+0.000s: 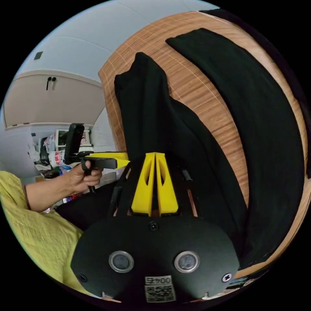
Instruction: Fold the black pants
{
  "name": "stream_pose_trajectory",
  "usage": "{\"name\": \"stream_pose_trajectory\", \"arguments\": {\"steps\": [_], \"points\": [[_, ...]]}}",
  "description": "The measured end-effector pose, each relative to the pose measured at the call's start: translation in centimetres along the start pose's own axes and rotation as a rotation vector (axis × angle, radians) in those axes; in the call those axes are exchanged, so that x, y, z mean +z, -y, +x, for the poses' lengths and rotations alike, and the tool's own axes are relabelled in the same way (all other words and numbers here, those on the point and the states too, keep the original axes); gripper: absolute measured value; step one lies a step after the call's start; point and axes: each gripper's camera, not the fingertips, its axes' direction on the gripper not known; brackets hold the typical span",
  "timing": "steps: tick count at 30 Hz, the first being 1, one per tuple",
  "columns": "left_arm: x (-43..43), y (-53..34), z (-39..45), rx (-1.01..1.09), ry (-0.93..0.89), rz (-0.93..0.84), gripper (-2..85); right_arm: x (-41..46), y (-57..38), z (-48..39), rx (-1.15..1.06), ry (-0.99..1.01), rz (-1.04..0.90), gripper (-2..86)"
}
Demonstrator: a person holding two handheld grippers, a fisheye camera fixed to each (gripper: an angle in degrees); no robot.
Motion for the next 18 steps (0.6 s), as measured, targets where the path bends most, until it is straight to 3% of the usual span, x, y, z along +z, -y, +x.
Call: {"name": "stream_pose_trajectory", "arguments": {"steps": [4,7,9,13,18], "points": [[0.8,0.4,1.0,0.010,0.057,-0.029,9.4,-0.9,-0.8,-0.4,-0.115,0.096,0.008,8.6],[0.1,0.0,1.5,0.017,0.034,-0.018,9.4,-0.2,-1.8,-3.2,-0.289,-0.072,-0.084,14.2],[-0.3,-0.3,1.6,0.020,0.030,-0.017,9.4,1.1,-2.8,-5.2,-0.398,-0.237,-0.125,13.7],[-0.9,-0.5,1.7,0.023,0.030,-0.024,9.5,2.7,-4.2,-7.2,-0.492,-0.474,-0.103,3.1],[-0.5,-0.2,2.6,0.043,0.042,-0.030,9.8,0.2,-3.0,-2.3,-0.182,-0.142,-0.059,1.7]]}}
